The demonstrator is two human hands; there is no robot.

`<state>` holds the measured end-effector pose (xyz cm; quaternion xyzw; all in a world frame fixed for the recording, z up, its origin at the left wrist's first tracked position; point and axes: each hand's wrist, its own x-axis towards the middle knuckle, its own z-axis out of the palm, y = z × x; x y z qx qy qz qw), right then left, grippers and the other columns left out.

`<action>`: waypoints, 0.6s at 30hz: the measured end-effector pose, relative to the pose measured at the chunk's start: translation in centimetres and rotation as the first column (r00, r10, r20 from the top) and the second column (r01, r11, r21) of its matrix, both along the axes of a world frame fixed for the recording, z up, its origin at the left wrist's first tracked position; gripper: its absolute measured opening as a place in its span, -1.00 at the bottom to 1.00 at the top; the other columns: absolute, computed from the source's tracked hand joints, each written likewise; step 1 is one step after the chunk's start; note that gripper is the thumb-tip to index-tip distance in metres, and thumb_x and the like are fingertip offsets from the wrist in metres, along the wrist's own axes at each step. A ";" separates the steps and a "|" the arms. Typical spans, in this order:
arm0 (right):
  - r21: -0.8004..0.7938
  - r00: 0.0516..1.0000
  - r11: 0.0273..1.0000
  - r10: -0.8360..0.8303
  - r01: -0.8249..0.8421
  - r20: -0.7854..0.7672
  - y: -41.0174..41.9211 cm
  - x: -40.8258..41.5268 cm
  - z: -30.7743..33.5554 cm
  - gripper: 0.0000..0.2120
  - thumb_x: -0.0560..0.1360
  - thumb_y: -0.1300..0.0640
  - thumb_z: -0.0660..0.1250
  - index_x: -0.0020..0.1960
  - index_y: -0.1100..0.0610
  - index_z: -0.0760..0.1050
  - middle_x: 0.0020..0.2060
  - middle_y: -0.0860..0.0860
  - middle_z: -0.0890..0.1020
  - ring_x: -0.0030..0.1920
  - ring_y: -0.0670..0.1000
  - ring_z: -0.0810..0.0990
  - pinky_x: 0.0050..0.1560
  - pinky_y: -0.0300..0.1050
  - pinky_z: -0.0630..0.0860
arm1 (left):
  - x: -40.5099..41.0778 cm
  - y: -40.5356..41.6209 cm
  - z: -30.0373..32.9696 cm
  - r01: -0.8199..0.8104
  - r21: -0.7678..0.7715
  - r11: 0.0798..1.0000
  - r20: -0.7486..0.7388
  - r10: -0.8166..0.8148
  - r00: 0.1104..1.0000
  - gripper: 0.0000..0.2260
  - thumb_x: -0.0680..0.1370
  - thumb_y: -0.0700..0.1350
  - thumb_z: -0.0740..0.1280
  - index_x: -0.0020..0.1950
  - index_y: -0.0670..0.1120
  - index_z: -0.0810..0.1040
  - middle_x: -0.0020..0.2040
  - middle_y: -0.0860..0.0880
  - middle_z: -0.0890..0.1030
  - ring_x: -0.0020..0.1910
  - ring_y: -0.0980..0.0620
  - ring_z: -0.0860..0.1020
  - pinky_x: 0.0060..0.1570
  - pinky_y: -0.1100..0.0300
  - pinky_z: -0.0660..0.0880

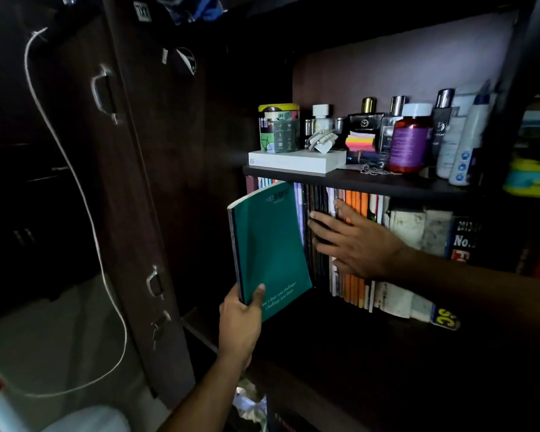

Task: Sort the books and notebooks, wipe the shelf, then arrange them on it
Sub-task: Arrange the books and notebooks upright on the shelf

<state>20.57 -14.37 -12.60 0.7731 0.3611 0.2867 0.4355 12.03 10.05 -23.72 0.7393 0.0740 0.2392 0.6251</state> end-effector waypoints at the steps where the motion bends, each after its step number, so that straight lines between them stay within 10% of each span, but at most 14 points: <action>1: -0.001 1.000 1.000 -0.012 0.012 0.013 0.0 0.0 -0.1 -0.39 0.64 -0.24 0.01 0.57 0.08 0.19 0.60 0.21 0.14 0.61 0.25 0.02 0.51 0.43 -0.21 | 0.1 0.0 0.0 0.000 -0.010 1.000 -0.009 0.000 1.000 -0.77 0.62 -0.04 0.39 0.27 0.01 0.57 0.02 0.18 0.60 0.07 0.14 0.58 -0.07 0.48 0.44; 11: -0.005 0.997 1.000 -0.010 0.010 0.072 2.9 -0.4 0.7 -0.50 0.65 -0.16 0.15 0.46 0.12 0.37 0.38 0.17 0.39 0.42 0.22 0.32 0.35 0.26 0.24 | 0.5 0.1 -0.5 -0.006 -0.054 0.999 -0.021 0.005 1.000 -0.71 0.62 -0.04 0.40 0.34 -0.03 0.56 0.08 0.14 0.62 0.14 0.08 0.60 0.14 0.22 0.47; 18: -0.121 0.983 0.982 -0.128 0.144 0.134 3.1 0.2 0.9 -0.54 0.59 -0.09 0.33 0.38 0.14 0.48 0.40 0.22 0.41 0.46 0.29 0.25 0.40 0.41 0.10 | 1.0 0.5 -1.0 0.005 -0.076 0.997 -0.021 -0.007 1.000 -0.79 0.61 -0.05 0.42 0.24 0.04 0.57 0.01 0.22 0.63 0.13 0.09 0.62 0.16 0.21 0.50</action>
